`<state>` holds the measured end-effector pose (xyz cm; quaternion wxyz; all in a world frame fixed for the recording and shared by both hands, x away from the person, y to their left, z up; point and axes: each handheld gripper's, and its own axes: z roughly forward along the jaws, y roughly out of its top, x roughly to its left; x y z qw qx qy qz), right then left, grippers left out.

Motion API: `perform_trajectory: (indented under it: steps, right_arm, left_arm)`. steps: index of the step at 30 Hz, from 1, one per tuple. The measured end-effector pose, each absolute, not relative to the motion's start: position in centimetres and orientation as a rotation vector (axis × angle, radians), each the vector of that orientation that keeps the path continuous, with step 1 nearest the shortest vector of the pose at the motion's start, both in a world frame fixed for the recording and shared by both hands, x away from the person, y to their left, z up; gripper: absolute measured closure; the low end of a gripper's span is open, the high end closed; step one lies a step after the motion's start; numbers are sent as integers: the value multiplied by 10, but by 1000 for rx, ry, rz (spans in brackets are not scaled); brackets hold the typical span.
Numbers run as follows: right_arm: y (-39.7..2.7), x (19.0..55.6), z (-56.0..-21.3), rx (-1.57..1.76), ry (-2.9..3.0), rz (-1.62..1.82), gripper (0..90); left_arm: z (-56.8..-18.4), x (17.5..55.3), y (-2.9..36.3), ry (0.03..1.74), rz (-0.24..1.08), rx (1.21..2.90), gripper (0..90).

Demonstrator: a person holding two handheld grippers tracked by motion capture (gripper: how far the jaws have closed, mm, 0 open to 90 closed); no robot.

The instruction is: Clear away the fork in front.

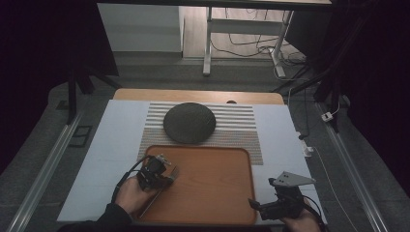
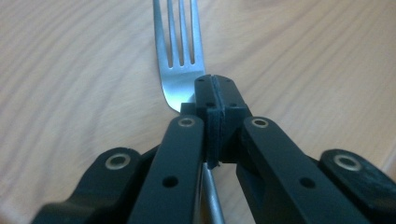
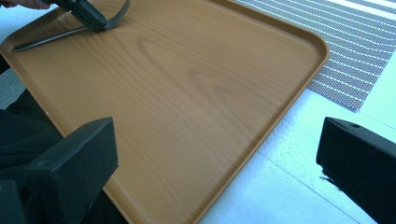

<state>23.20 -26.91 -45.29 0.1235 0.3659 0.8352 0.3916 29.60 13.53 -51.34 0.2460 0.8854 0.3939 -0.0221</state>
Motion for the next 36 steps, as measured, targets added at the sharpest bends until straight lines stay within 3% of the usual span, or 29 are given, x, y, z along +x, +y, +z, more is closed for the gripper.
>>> perform_trajectory:
  steps: [23, 36]
  right_arm:
    - [-269, 233, -453, 1066, 2455, 1138, 0]
    - [-269, 233, -453, 1070, 2453, 1143, 0]
  left_arm:
    - [-514, 310, 179, 1267, -51, 2343, 857]
    - [-502, 305, 181, 1227, -47, 2287, 701]
